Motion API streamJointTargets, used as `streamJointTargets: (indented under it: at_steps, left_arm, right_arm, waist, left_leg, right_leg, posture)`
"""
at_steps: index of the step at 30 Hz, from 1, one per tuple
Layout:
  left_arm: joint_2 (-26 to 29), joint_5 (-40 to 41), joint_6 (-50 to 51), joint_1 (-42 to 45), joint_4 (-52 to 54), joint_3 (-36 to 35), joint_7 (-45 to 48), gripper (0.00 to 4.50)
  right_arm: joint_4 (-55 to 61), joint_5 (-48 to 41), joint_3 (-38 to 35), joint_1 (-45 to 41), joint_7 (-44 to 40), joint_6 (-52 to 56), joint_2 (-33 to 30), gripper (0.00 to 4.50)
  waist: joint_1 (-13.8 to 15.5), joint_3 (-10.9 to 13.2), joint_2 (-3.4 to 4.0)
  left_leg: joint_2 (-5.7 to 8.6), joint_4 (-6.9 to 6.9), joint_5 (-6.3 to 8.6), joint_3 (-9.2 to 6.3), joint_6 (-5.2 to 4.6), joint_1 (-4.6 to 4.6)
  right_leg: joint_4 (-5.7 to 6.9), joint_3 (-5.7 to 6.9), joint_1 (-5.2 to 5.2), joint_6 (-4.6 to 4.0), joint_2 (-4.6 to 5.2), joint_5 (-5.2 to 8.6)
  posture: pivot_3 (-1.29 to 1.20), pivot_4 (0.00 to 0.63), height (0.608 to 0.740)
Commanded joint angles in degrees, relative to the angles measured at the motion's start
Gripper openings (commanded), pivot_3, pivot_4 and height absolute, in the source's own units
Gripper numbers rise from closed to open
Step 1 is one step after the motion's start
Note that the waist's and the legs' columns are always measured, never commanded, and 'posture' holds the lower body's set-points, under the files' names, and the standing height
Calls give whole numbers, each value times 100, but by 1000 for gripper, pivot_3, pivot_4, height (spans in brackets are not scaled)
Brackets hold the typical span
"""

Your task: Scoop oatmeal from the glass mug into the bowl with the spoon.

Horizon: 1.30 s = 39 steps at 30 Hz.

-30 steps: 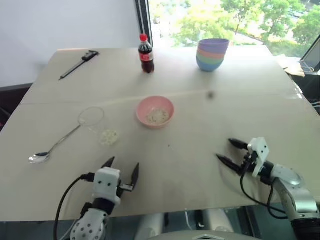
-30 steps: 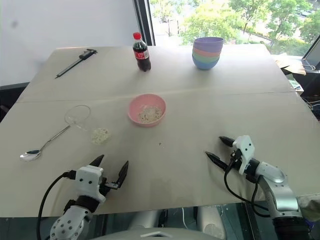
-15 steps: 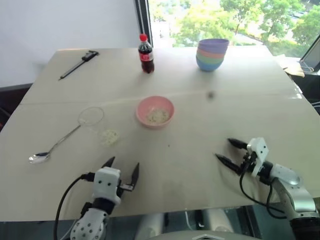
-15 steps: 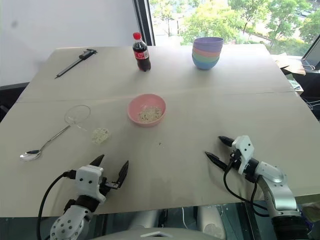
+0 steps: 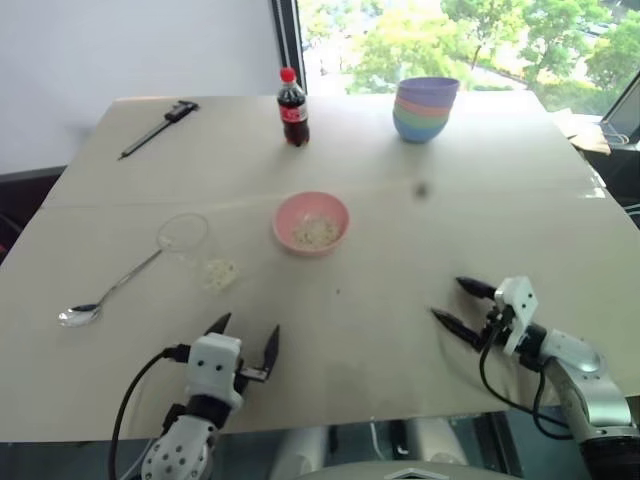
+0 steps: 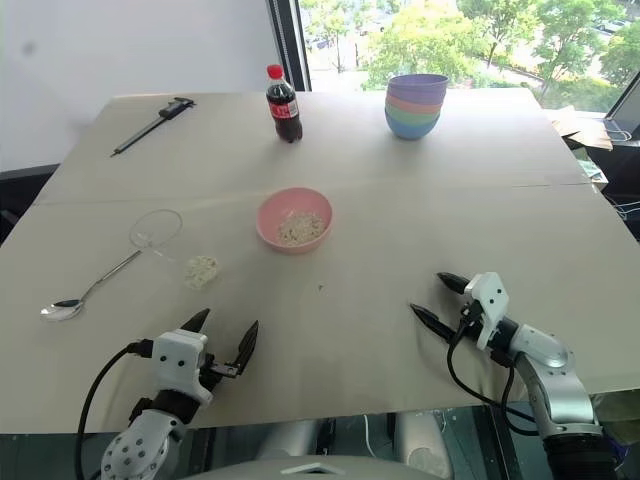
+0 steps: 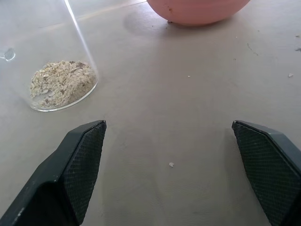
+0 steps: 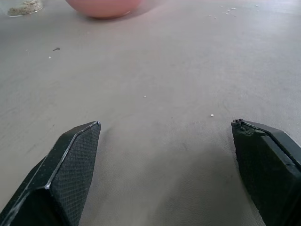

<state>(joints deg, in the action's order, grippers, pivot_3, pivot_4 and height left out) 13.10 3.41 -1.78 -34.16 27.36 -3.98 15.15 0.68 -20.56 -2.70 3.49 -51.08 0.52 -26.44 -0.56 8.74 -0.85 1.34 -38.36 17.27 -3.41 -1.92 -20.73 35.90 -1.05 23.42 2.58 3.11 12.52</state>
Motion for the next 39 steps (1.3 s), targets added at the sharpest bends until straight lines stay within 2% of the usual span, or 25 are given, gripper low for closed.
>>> streamJointTargets:
  at_steps: [1,4,8,11,16,27,34,37,39]
  left_arm:
    - [-158,374,-30,-64,148,-275,-88,4455]
    - [-80,917,228,-74,196,-929,-80,4455]
    - [356,1710,596,13,-44,-2097,108,4455]
    - [806,2125,998,236,-359,-2821,202,4455]
    - [1781,2435,1300,738,-1254,-3448,857,4455]
    - [3282,2100,1464,2237,-3944,-3198,2047,4455]
    - [3998,1732,1615,3165,-5687,-2541,2951,4455]
    - [4100,1628,1642,3380,-6119,-2361,3198,3595]
    - [4142,1569,1594,3452,-6257,-2278,3295,2622]
  right_arm:
    - [168,-38,136,6,-48,38,64,4500]
    - [477,-142,305,-95,-208,213,23,4500]
    - [1131,-330,677,-338,-510,646,-96,4500]
    - [1614,-539,897,-592,-618,1077,-153,4500]
    - [2221,-887,1161,-1140,-562,1746,-122,4500]
    - [2302,-825,1227,-1396,-371,1900,-94,4500]
    - [2363,-796,1232,-1340,-178,1884,-45,4500]
    - [2384,-795,1172,-1285,-108,1874,-62,4500]
    - [2385,-797,1146,-1252,-82,1855,-78,4500]
  waist:
    - [-9,2,-1]
    - [-11,4,1]
    - [-19,29,19]
    - [0,43,35]
    - [18,46,27]
    - [-12,49,27]
    - [-8,51,30]
    - [-10,52,43]
    - [-13,51,50]
  left_leg:
    - [0,0,0,0,0,0]
    - [-3,0,0,-2,0,-1]
    - [-14,0,0,-4,1,-5]
    - [-9,-4,-1,-4,1,-5]
    - [7,-5,-2,-10,3,-12]
    - [11,1,-3,-11,8,-15]
    - [11,6,-3,-12,8,-16]
    - [13,5,-3,-11,8,-14]
    - [12,6,-3,-11,8,-12]
  right_leg:
    - [0,-1,0,0,0,0]
    - [0,1,2,0,-1,0]
    - [8,4,12,-1,-11,0]
    - [9,5,11,1,-14,0]
    - [6,11,12,20,-17,-14]
    - [6,13,21,19,-11,-16]
    - [12,14,31,19,-8,-16]
    - [14,12,30,19,4,-17]
    - [18,10,31,19,14,-17]
  posture:
    - [0,150,740]
    - [0,150,740]
    - [0,150,740]
    - [0,150,740]
    - [0,150,740]
    - [0,150,740]
    - [0,150,740]
    - [0,150,740]
    - [0,150,740]
